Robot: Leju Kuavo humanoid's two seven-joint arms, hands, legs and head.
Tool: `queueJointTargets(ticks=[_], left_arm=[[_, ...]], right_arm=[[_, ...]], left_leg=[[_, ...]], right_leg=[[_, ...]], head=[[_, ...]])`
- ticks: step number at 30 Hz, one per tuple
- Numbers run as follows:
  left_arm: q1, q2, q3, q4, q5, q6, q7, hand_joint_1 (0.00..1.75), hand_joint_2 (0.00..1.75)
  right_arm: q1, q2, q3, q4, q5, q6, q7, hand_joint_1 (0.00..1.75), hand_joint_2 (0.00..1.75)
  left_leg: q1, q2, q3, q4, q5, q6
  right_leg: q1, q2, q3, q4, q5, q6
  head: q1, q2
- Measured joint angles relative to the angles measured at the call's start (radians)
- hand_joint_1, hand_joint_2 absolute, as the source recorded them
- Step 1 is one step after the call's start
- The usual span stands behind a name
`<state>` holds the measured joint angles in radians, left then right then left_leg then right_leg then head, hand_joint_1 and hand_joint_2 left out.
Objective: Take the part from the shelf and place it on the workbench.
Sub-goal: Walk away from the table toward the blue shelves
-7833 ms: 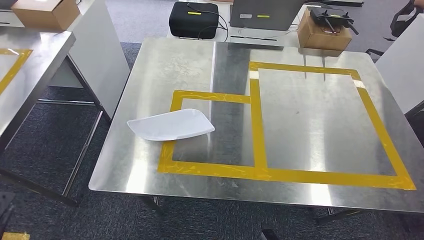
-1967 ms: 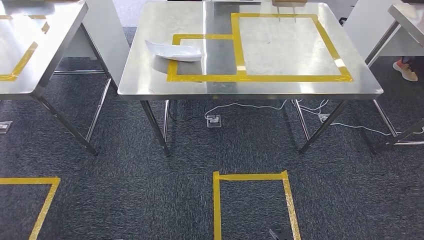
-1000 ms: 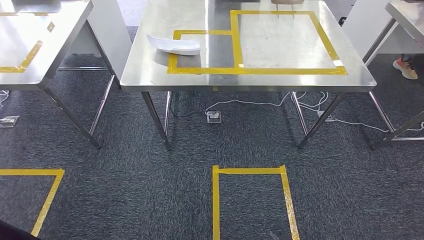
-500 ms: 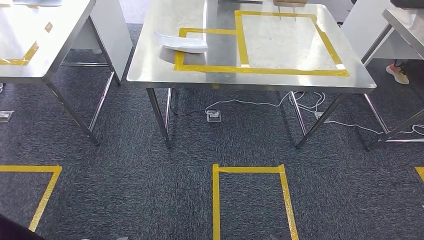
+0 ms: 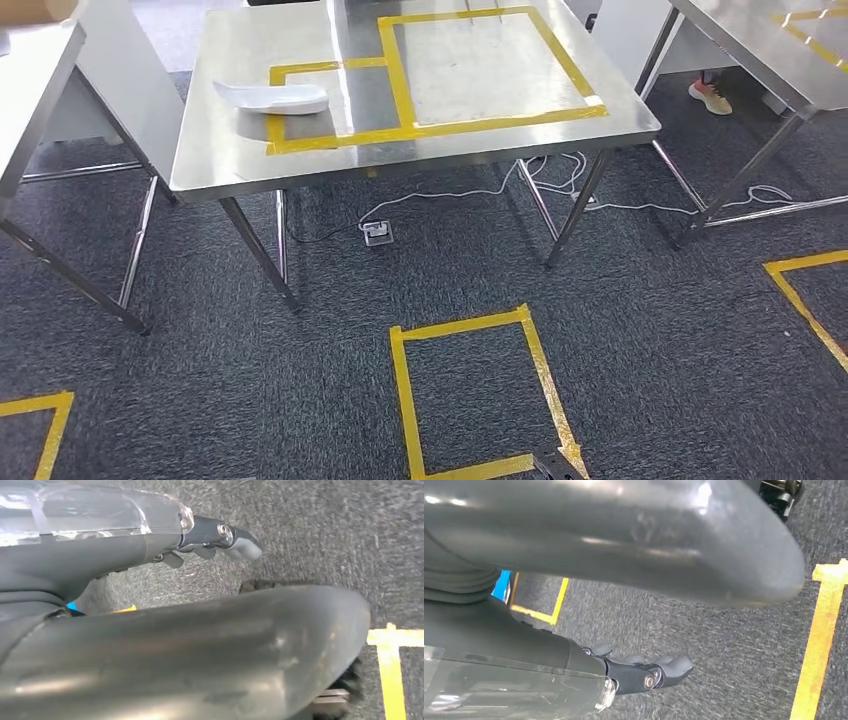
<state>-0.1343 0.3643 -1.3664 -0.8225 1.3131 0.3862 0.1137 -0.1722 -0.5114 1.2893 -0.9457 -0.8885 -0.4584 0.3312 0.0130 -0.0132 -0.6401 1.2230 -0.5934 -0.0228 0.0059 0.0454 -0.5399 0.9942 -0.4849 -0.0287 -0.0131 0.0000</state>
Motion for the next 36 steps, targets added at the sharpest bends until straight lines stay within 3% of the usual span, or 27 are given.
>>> queueJointTargets(ticks=[2,4,6,7,9,11,13,14,15,17,19,21,22,24,25,26,27,28,29,31,33,35,36], left_arm=[[0.0,0.0,0.0,0.0,0.0,0.002,0.0,0.0,0.0],[0.001,0.0,0.0,-0.002,0.0,0.003,0.0,0.0,0.0],[0.002,0.0,0.0,-0.003,0.001,0.005,0.0,0.0,0.0],[0.002,0.0,0.0,-0.005,0.001,0.006,0.0,0.0,0.0],[0.002,0.0,0.0,-0.006,0.001,0.008,0.0,0.0,0.0],[0.003,0.001,0.0,-0.007,0.001,0.01,0.0,0.0,0.0],[0.005,0.001,0.0,-0.007,0.001,0.011,0.0,0.0,0.0],[0.005,0.001,0.0,-0.007,0.001,0.011,0.0,0.0,0.0],[0.004,0.001,0.0,-0.007,0.001,0.011,0.0,0.0,0.0],[0.001,0.001,0.001,-0.01,0.001,0.011,0.0,0.0,0.0],[-0.001,0.001,0.001,-0.014,0.001,0.013,0.002,0.0,0.0],[-0.002,0.001,0.001,-0.016,0.001,0.016,0.007,0.0,0.0],[-0.003,0.001,0.001,-0.018,0.001,0.019,0.01,0.0,0.0],[-0.004,0.002,0.001,-0.022,0.001,0.023,0.014,0.0,0.0],[-0.004,0.004,0.001,-0.024,0.0,0.027,0.017,0.0,0.0],[-0.003,0.006,0.0,-0.024,-0.002,0.034,0.023,0.0,0.0],[-0.002,0.008,0.0,-0.025,-0.006,0.046,0.03,0.0,0.0],[-0.001,0.013,-0.001,-0.028,-0.011,0.062,0.038,0.0,0.0],[0.0,0.018,-0.001,-0.032,-0.016,0.078,0.046,0.0,0.0],[0.0,0.033,-0.001,-0.047,-0.028,0.102,0.054,0.0,0.0],[0.0,0.049,-0.001,-0.063,-0.044,0.113,0.056,0.0,0.0],[0.001,0.062,-0.001,-0.08,-0.063,0.114,0.059,0.0,0.0],[0.001,0.067,-0.002,-0.089,-0.071,0.113,0.061,0.0,0.0]], right_arm=[[-0.002,0.002,0.0,0.0,0.005,0.001,0.003,0.0,0.0],[-0.004,0.004,-0.002,0.0,0.011,0.002,0.006,0.0,0.0],[-0.004,0.004,-0.005,0.0,0.017,0.004,0.008,0.0,0.0],[-0.002,0.005,-0.006,0.0,0.02,0.005,0.009,0.0,0.0],[-0.003,0.005,-0.008,0.0,0.025,0.007,0.011,0.0,0.0],[-0.006,0.007,-0.009,0.001,0.028,0.009,0.011,0.0,0.0],[-0.004,0.011,-0.01,0.001,0.029,0.01,0.012,0.0,0.0],[-0.001,0.013,-0.01,0.001,0.029,0.011,0.013,0.0,0.0],[0.0,0.014,-0.012,0.001,0.03,0.011,0.014,0.0,0.0],[0.0,0.014,-0.017,0.003,0.03,0.011,0.014,0.0,0.0],[-0.001,0.013,-0.023,0.004,0.03,0.01,0.014,0.0,0.0],[0.005,0.01,-0.025,0.005,0.031,0.007,0.014,0.0,0.0],[0.01,0.009,-0.026,0.005,0.032,0.006,0.014,0.0,0.0],[0.016,0.008,-0.026,0.005,0.032,0.004,0.013,0.0,0.0],[0.017,0.009,-0.026,0.005,0.03,0.004,0.011,0.0,0.0],[0.017,0.01,-0.026,0.005,0.026,0.004,0.008,0.0,0.0],[0.02,0.011,-0.027,0.005,0.019,0.005,0.002,0.0,0.0],[0.025,0.013,-0.027,0.005,0.009,0.006,-0.006,0.0,0.0],[0.031,0.015,-0.028,0.005,-0.003,0.008,-0.015,0.0,0.0],[0.043,0.02,-0.029,0.006,-0.026,0.011,-0.034,0.0,0.0],[0.049,0.026,-0.031,0.009,-0.056,0.017,-0.059,0.0,0.0],[0.051,0.033,-0.032,0.014,-0.085,0.026,-0.088,0.0,0.0],[0.052,0.036,-0.032,0.017,-0.096,0.029,-0.1,0.0,0.0]], left_leg=[[0.009,-0.051,0.06,-0.123,0.055,-0.004],[0.013,-0.087,0.084,-0.177,0.063,-0.001],[0.011,-0.067,0.083,-0.181,0.064,0.011],[0.011,-0.053,0.084,-0.183,0.066,0.018],[0.014,-0.021,0.085,-0.189,0.069,0.028],[0.011,0.012,0.085,-0.189,0.068,0.033],[0.009,0.043,0.085,-0.189,0.065,0.034],[0.008,0.057,0.085,-0.189,0.064,0.034],[0.006,0.068,0.086,-0.189,0.063,0.033],[0.003,0.089,0.089,-0.189,0.061,0.029],[0.001,0.106,0.091,-0.19,0.059,0.022],[0.001,0.121,0.096,-0.194,0.059,0.012],[0.003,0.112,0.1,-0.195,0.056,0.006],[0.005,0.059,0.09,-0.163,0.028,-0.003],[0.005,0.026,0.067,-0.114,-0.001,-0.005],[0.005,0.009,0.036,-0.052,-0.033,-0.005],[0.004,0.004,0.002,0.013,-0.059,-0.006],[0.004,0.005,-0.021,0.052,-0.066,-0.006],[0.004,0.007,-0.029,0.057,-0.052,-0.006],[0.005,-0.008,0.007,-0.036,0.024,-0.004],[0.01,-0.061,0.057,-0.148,0.073,-0.002],[0.01,-0.087,0.075,-0.186,0.072,0.003],[0.009,-0.074,0.078,-0.19,0.071,0.006]], right_leg=[[-0.003,0.022,-0.006,0.017,-0.008,0.012],[-0.006,0.044,-0.019,0.029,-0.011,0.027],[-0.011,0.07,-0.029,0.029,-0.006,0.04],[-0.012,0.067,-0.033,0.032,-0.008,0.046],[-0.011,0.025,-0.06,0.085,-0.042,0.056],[-0.013,-0.026,-0.115,0.204,-0.104,0.065],[-0.016,-0.04,-0.153,0.287,-0.129,0.07],[-0.016,-0.043,-0.149,0.281,-0.115,0.069],[-0.015,-0.046,-0.127,0.24,-0.087,0.066],[-0.006,-0.08,-0.059,0.109,-0.031,0.05],[0.006,-0.111,-0.022,0.031,-0.014,0.033],[0.011,-0.103,-0.021,0.021,-0.015,0.024],[0.01,-0.095,-0.017,0.012,-0.011,0.019],[0.004,-0.08,-0.005,-0.007,0.0,0.009],[0.002,-0.071,-0.001,-0.013,0.005,0.006],[0.002,-0.06,-0.001,-0.015,0.006,0.003],[0.003,-0.048,-0.001,-0.014,0.006,0.001],[0.004,-0.037,-0.001,-0.013,0.005,0.0],[0.005,-0.025,-0.001,-0.01,0.004,0.0],[0.004,-0.001,0.0,-0.001,-0.002,0.003],[0.002,0.022,-0.005,0.014,-0.012,0.012],[-0.002,0.045,-0.015,0.022,-0.015,0.024],[-0.005,0.059,-0.019,0.023,-0.015,0.03]], head=[[-0.004,0.0],[-0.003,0.0],[0.001,0.0],[0.002,0.0],[0.012,0.0],[0.023,0.0],[0.028,0.0],[0.03,0.0],[0.031,0.0],[0.033,0.0],[0.034,0.0],[0.035,0.0],[0.035,0.0],[0.032,0.0],[0.028,0.0],[0.023,0.0],[0.02,0.0],[0.017,0.0],[0.015,0.0],[0.014,0.0],[0.011,0.0],[0.011,0.0],[0.011,0.0]])
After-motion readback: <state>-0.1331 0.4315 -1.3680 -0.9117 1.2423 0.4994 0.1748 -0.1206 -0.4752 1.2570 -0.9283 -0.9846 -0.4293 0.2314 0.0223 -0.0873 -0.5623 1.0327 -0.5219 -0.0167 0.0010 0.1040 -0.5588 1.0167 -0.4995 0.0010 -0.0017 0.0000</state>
